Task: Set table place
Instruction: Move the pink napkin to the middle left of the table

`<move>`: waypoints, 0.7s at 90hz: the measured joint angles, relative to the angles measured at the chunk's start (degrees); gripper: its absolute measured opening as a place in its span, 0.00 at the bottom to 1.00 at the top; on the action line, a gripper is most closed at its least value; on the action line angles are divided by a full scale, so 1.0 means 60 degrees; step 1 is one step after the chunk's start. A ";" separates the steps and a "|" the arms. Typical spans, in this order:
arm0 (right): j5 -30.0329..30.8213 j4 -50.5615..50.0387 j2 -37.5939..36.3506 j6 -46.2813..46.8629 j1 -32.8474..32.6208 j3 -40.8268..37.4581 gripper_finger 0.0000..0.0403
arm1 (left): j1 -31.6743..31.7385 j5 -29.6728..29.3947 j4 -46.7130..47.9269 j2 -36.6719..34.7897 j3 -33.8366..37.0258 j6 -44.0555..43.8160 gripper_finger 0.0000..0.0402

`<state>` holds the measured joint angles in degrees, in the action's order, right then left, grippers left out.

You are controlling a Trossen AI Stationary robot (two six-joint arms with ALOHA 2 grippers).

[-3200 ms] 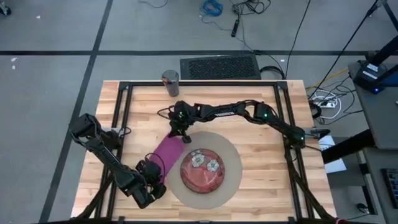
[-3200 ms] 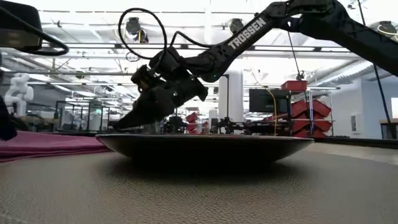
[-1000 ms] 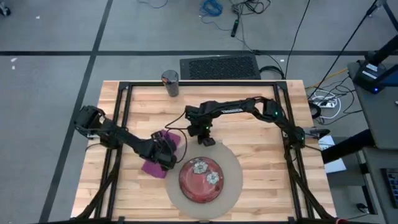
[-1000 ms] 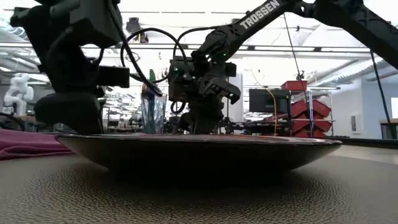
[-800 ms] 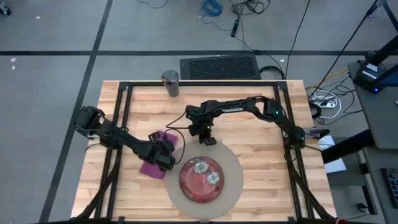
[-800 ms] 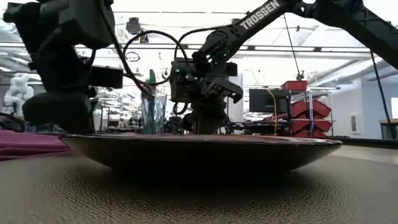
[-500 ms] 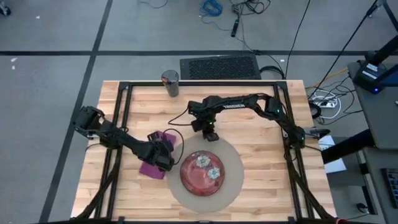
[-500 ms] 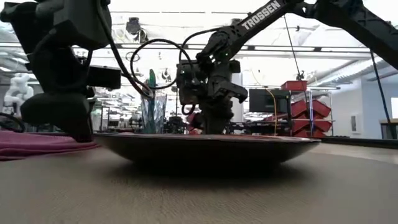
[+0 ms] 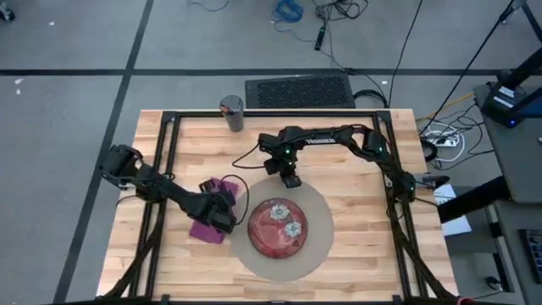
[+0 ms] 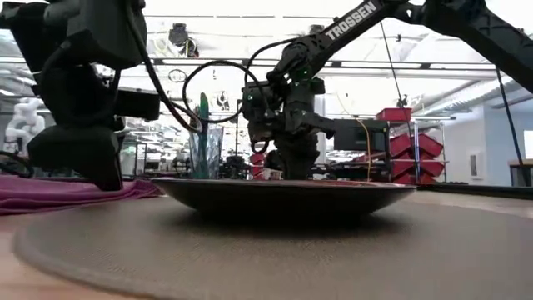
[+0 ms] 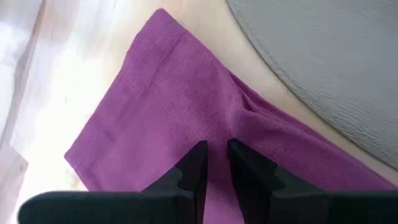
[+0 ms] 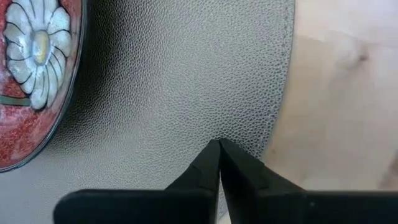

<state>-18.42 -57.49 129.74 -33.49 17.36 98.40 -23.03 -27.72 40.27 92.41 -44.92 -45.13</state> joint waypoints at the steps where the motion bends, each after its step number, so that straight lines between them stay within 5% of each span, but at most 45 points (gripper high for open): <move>1: 0.0039 0.0002 -0.0043 -0.0006 -0.0005 -0.0005 0.00 | 0.0000 -0.0010 -0.0010 -0.0041 -0.0010 -0.0002 0.14; 30: 0.0089 0.0379 -0.1513 0.0223 -0.0101 -0.0004 0.00 | -0.0364 -0.0236 0.0683 -0.1775 -0.0248 -0.0331 0.14; 50: -0.0236 0.0620 -0.1899 0.0247 -0.0725 0.0022 0.00 | -0.2129 0.0517 0.2577 -0.1841 -0.0248 -0.2116 0.14; 63: -0.0415 0.0927 -0.1892 0.0233 -0.1113 -0.0001 0.00 | -0.3344 0.1001 0.2451 -0.1841 -0.0138 -0.3141 0.14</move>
<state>-20.91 -51.93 118.39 -32.09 10.68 98.39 -43.09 -21.72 54.98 81.36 -45.75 -63.97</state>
